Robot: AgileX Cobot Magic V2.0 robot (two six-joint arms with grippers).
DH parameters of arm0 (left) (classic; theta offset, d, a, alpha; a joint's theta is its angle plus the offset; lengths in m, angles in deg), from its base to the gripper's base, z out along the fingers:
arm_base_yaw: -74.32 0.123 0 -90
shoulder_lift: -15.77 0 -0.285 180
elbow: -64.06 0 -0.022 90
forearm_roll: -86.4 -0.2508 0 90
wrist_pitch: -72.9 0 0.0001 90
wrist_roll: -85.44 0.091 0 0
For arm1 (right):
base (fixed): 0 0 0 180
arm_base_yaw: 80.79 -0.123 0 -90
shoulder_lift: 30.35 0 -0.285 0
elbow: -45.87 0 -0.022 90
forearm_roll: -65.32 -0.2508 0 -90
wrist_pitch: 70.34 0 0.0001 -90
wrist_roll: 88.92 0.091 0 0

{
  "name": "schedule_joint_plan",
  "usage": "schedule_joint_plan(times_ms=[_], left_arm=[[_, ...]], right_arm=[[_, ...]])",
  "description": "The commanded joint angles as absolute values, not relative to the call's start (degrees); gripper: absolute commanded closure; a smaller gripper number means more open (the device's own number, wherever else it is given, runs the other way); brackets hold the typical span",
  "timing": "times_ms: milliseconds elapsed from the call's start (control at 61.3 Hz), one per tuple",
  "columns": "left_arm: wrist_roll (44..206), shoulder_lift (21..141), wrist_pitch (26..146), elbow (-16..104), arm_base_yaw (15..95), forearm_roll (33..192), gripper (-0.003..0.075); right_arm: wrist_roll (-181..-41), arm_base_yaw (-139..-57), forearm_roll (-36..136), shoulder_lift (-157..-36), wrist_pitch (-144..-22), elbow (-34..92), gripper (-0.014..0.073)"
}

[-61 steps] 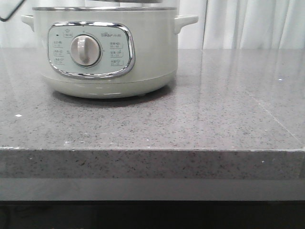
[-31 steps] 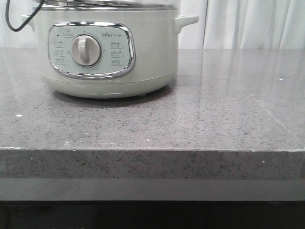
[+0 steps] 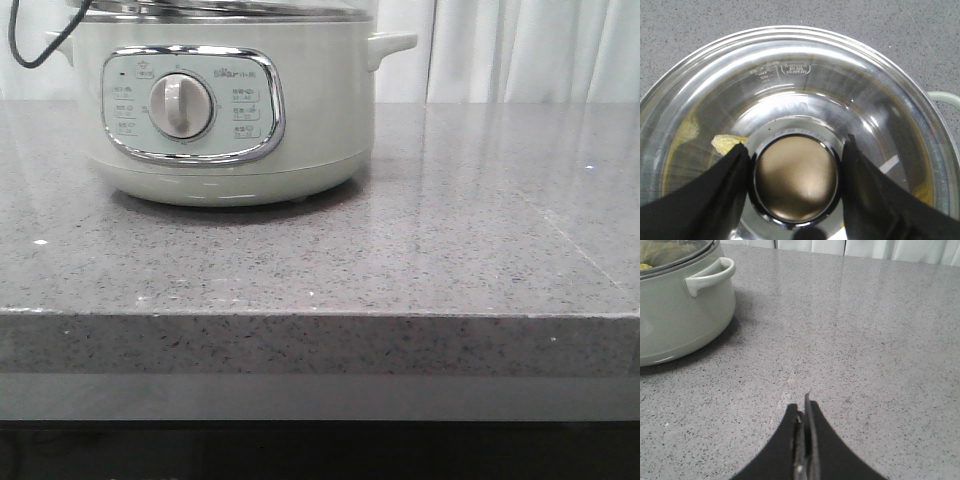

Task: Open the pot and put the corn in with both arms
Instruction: 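Lower the glass lid back onto the cooker with the left gripper, then open the left gripper and lift it off the lid knob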

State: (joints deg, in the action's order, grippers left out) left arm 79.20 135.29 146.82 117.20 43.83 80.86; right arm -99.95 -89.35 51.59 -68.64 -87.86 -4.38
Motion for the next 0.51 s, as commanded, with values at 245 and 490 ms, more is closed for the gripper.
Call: schedule_joint_plan(times_ms=[245, 490], left_arm=[[79.1, 133.5, 143.7, 119.4, 43.5, 81.1, 0.0351], [79.1, 133.3, 144.5, 119.7, 43.5, 81.0, 0.0235]], right_arm=[[-100.3, -89.1, 51.1, -68.7, -83.9, -2.9, 0.0714], [-100.3, -89.1, 51.1, -68.7, -83.9, -2.9, 0.0714]])
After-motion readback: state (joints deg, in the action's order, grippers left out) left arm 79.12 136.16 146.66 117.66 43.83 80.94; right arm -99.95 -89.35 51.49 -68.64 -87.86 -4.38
